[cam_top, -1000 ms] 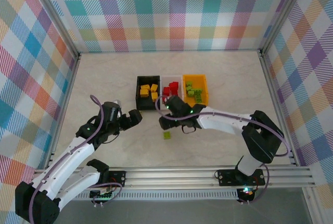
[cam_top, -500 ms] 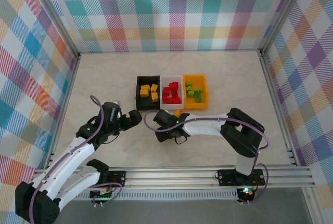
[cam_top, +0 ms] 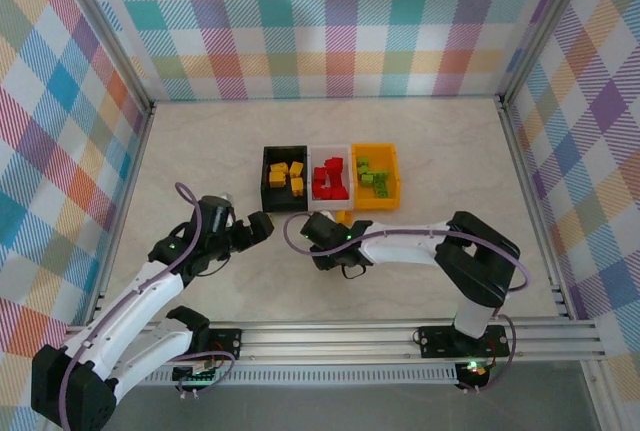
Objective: Sort the legos into containers by color
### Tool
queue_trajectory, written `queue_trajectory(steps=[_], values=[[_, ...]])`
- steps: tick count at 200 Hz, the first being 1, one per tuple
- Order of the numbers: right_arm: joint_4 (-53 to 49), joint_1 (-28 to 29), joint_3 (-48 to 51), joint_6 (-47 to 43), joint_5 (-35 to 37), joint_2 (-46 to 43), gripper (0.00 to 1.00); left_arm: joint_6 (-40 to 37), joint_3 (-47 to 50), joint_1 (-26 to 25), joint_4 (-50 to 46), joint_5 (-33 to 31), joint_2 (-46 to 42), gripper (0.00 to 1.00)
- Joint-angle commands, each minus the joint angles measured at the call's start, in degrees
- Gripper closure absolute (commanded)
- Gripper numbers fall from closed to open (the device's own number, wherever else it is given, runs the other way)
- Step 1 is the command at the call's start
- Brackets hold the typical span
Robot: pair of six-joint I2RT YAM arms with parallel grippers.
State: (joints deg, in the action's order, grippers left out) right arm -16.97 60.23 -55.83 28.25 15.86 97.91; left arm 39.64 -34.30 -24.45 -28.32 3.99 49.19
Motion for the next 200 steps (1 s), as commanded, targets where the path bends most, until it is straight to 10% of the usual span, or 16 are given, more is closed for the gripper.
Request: queue_trajectory(steps=[1, 81, 139, 200], values=[[-0.05, -2.85, 0.41, -0.91, 0.43, -6.69, 0.64, -0.13, -0.41, 0.72, 0.78, 1.06, 0.73, 0.0], [-1.33, -27.2, -7.86, -9.18, -1.52, -3.51, 0.63, 0.13, 0.36, 0.76, 3.18, 2.25, 3.37, 0.0], [-3.18, -30.7, -17.76, -10.75, -0.21, 6.37, 0.44, -1.27, 0.12, 0.65, 4.73, 3.99, 7.2, 0.01], [-0.3, -30.04, -11.68, -8.11, -4.07, -4.11, 0.23, -2.11, -3.9, -7.63, 10.32, 0.38, 15.71, 0.05]])
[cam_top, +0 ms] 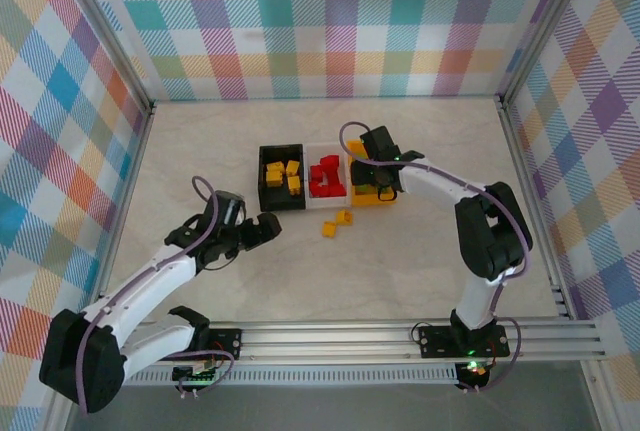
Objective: Sort the legos into containers by color
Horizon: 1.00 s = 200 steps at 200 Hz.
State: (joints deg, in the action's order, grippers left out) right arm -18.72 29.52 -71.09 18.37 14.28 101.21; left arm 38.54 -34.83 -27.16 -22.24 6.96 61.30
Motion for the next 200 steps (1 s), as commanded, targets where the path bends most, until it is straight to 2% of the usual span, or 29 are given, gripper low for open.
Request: queue_trajectory(steps=[1, 34, 63, 103, 141, 159, 200], values=[[1.56, 0.74, 3.8, 1.85, -2.55, -7.68, 0.23, -1.02, -3.52, -5.27, 4.41, -2.8, 3.85, 0.05], [3.75, 1.7, 12.17, 5.31, -3.62, -15.74, 0.23, -2.2, -9.38, -15.64, 8.66, -12.5, 15.34, 0.09], [4.4, 1.68, 18.33, 6.68, -4.03, -21.93, 0.22, -4.88, -15.7, -21.09, 10.63, -18.3, 26.06, 0.13], [3.88, 1.59, 22.67, 6.85, -3.3, -27.38, 0.22, -8.28, -25.2, -24.83, 7.99, -22.91, 38.73, 0.16], [3.86, 1.68, 23.76, 6.49, -3.08, -29.89, 0.21, -8.85, -28.13, -26.19, 3.9, -29.04, 44.34, 0.2], [4.2, 1.58, 24.05, 6.41, -3.04, -30.71, 0.21, -9.23, -28.52, -26.36, 4.28, -29.84, 45.8, 0.26], [3.91, 1.51, 24.32, 6.12, -2.68, -31.64, 0.21, -10.29, -29.11, -26.74, 5.8, -29.57, 47.69, 0.5]])
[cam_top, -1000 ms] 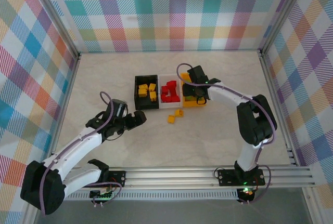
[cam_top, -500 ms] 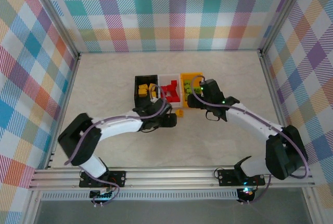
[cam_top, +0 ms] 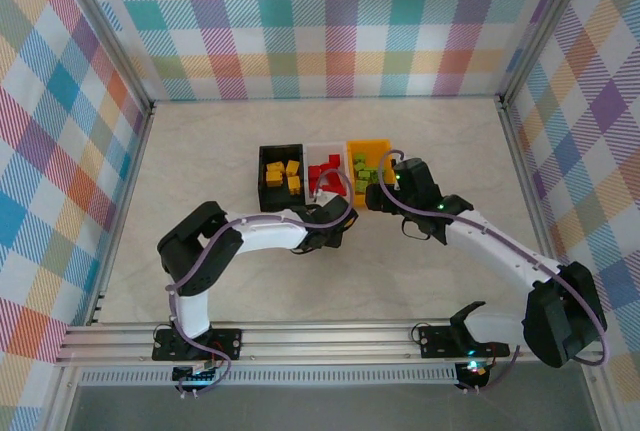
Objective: Sort the legos into containers by color
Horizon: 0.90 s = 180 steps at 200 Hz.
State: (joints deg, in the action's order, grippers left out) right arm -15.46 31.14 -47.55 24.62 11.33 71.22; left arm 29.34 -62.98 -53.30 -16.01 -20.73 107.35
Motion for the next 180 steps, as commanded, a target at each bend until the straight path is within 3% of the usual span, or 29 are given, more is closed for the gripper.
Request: queue_trajectory(steps=[1, 37, 86, 125, 153, 180], values=[[0.68, -0.11, 0.74, -0.11, 0.27, -1.68, 0.21, -1.11, -0.94, -0.59, -0.38, -1.87, 1.63, 0.51], [0.77, -0.11, 1.05, -0.1, 0.22, -1.75, 0.21, -0.38, 0.89, -0.63, -0.4, -1.47, -0.1, 0.63], [1.22, -0.11, 1.58, 0.29, -0.42, -1.87, 0.21, 3.03, 6.78, 0.24, -2.92, 0.05, -14.82, 0.64], [1.94, -0.11, 2.74, 1.04, -0.87, -2.07, 0.21, 2.26, 5.37, 10.91, -5.77, 3.46, -22.31, 0.63], [1.83, -0.11, 3.09, 1.21, -0.98, -2.18, 0.21, 1.36, 0.7, 18.79, -6.31, 5.9, -18.76, 0.63], [1.27, -0.11, 3.16, 1.08, -0.96, -2.83, 0.21, 0.39, -5.06, 22.67, -7.0, 6.05, -12.56, 0.63]])
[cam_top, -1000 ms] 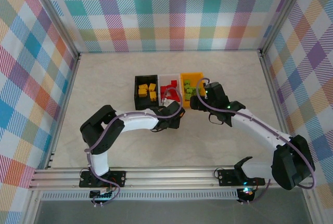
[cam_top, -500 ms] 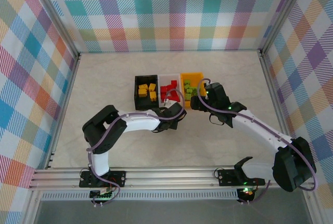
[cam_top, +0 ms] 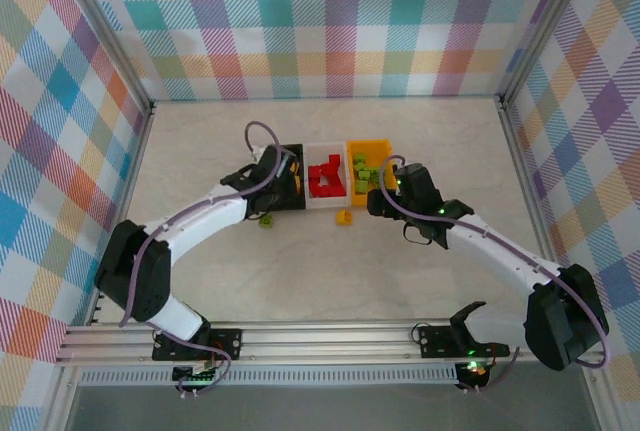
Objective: Sort the legos into containers by color
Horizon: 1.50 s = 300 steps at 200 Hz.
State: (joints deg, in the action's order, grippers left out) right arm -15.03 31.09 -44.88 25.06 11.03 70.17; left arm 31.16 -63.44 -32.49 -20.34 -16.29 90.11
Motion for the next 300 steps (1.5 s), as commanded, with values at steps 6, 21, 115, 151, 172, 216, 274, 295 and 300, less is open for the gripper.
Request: queue_trajectory(steps=[6, 21, 115, 151, 172, 216, 274, 295, 300], values=[[0.73, -0.07, 0.58, 0.61, -0.58, -1.92, 0.21, -1.45, -5.92, 2.54, -3.24, 1.77, 6.13, 0.63], [0.48, -0.07, 0.65, 0.69, -0.64, -2.43, 0.21, -1.45, -8.63, 3.59, -4.09, 1.86, 9.15, 0.62], [-0.35, -0.14, 0.67, 1.31, 0.11, -4.72, 0.13, -1.91, -7.38, -3.18, -2.9, 4.6, 2.79, 0.21], [-0.57, -1.01, 1.61, 1.66, 0.83, -5.88, 0.13, -0.28, -1.73, -13.69, 1.18, 4.36, 0.96, 0.18], [-0.96, -1.89, 2.07, 1.7, 0.95, -7.09, 0.13, 0.18, -0.37, -18.8, 5.93, 3.97, 3.82, 0.17], [-2.47, -3.75, 2.4, 1.34, 0.67, -9.73, 0.12, -0.85, -3.53, -22.26, 9.81, 2.81, 14.95, 0.17], [-2.33, -4.53, 3.31, 1.23, -0.17, -10.86, 0.12, -1.34, -6.53, -20.3, 11.2, -0.74, 22.45, 0.2], [-1.94, -4.72, 3.43, 1.31, -0.39, -10.76, 0.13, -2.08, -7.79, -20.22, 11.54, -1.63, 24.26, 0.22], [-1.81, -4.72, 3.47, 1.3, -0.48, -10.71, 0.12, -2.26, -8.07, -20.16, 11.55, -1.74, 24.68, 0.24]])
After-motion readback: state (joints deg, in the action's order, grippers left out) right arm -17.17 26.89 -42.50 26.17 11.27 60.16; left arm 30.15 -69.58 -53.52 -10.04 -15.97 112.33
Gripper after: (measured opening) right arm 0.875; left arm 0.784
